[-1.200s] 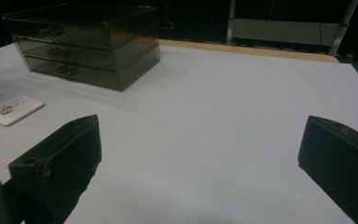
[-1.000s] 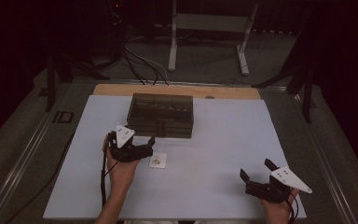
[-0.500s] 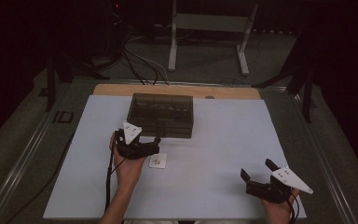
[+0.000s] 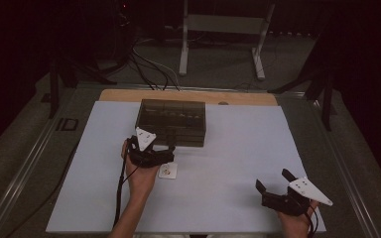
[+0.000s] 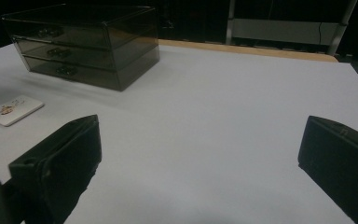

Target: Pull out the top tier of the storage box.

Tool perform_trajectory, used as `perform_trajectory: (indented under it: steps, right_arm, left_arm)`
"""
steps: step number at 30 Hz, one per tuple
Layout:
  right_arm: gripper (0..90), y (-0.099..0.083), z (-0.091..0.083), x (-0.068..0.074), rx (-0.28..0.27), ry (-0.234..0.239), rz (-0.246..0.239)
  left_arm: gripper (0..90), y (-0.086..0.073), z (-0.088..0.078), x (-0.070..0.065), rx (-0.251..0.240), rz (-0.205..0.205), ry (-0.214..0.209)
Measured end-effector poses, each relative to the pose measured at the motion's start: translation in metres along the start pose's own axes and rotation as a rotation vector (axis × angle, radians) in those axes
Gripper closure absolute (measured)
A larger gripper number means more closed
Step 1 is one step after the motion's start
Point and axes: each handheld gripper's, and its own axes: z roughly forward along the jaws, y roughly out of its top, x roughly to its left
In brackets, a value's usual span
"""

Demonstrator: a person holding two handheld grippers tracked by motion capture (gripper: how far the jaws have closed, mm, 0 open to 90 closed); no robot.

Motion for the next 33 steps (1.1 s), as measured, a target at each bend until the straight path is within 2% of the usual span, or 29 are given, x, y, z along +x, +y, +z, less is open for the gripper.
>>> perform_trajectory:
  steps: [11, 33]
  right_arm:
    - [0.0, 0.000, 0.000, 0.000, 0.003, -0.002, 0.001]
    - [0.0, 0.000, 0.001, 0.000, 0.007, -0.001, -0.003]
  left_arm:
    - [1.1, -0.001, 0.009, -0.007, 0.014, 0.000, 0.003]
    - [1.1, -0.002, 0.020, -0.010, 0.031, -0.019, 0.026]
